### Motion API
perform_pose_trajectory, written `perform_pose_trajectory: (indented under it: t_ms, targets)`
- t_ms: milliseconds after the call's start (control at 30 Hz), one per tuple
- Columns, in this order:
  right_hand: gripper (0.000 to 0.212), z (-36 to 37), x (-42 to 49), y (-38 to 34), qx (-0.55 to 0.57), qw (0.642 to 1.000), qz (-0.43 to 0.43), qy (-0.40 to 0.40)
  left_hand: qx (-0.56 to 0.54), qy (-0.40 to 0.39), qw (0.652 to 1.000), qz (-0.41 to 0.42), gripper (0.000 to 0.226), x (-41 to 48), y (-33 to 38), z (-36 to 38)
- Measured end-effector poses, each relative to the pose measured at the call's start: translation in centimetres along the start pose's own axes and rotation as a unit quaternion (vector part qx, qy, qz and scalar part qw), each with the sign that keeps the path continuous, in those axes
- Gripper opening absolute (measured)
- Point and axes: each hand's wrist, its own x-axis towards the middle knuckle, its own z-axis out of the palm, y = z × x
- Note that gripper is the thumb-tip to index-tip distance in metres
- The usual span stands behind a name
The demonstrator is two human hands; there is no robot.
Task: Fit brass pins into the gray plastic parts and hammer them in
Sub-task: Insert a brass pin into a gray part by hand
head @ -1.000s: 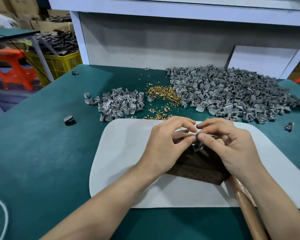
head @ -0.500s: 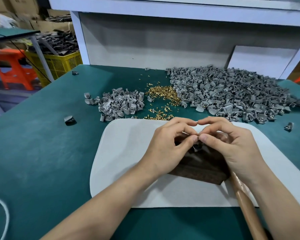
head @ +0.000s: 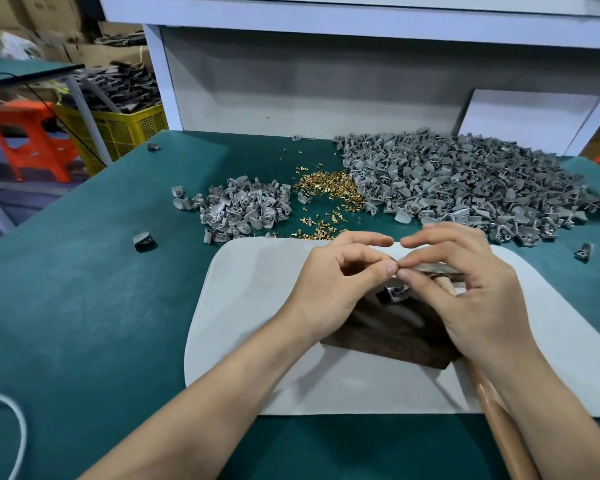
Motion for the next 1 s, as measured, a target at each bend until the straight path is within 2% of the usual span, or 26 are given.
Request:
perform_pose_trajectory:
  t_ms: [100,200,300,367,467,600,667,800,933,1000]
  targets:
    - [0.005,0.4,0.0,-0.1,-0.025,1.0,-0.01,-0.005,0.0,0.003,1.0,-0.004,0.009,0.1,0.0,0.0]
    - [0.011,0.2,-0.1,0.0,0.008,0.999,0.032,-0.003,0.031,0.018,0.999,0.02,0.013,-0.1,0.2,0.1]
    - [0.024,-0.3,0.0,0.4,0.073,0.993,0.087,0.005,0.225,0.0,0.97,0.088,0.029,-0.3,-0.4,0.3]
    - [0.032,-0.1,-0.2,0.4,0.09,0.988,0.122,-0.001,0.301,-0.036,0.949,0.091,0.037,-0.4,-0.7,0.6]
    - [0.03,0.4,-0.3,0.1,0.1,0.983,0.154,-0.028,0.297,-0.045,0.95,0.087,0.026,-0.4,-0.8,0.6]
    - [0.025,-0.1,-0.1,-0.3,0.165,0.97,0.175,-0.031,0.269,-0.039,0.959,0.078,0.015,-0.4,-0.6,0.6]
    - [0.032,-0.2,-0.2,-0.2,0.198,0.962,0.186,-0.032,0.266,-0.023,0.96,0.081,0.015,-0.5,-0.4,0.6]
    - [0.033,-0.2,-0.2,-0.4,0.249,0.946,0.205,-0.032,0.214,0.037,0.971,0.097,0.018,-0.5,-0.1,0.5]
    - [0.034,-0.4,0.1,-0.7,0.273,0.939,0.209,-0.013,0.202,0.021,0.97,0.135,0.025,-0.6,0.1,0.4]
    - [0.026,-0.5,0.1,-0.9,0.267,0.94,0.213,-0.008,0.221,0.024,0.961,0.165,0.02,-0.6,0.1,0.4]
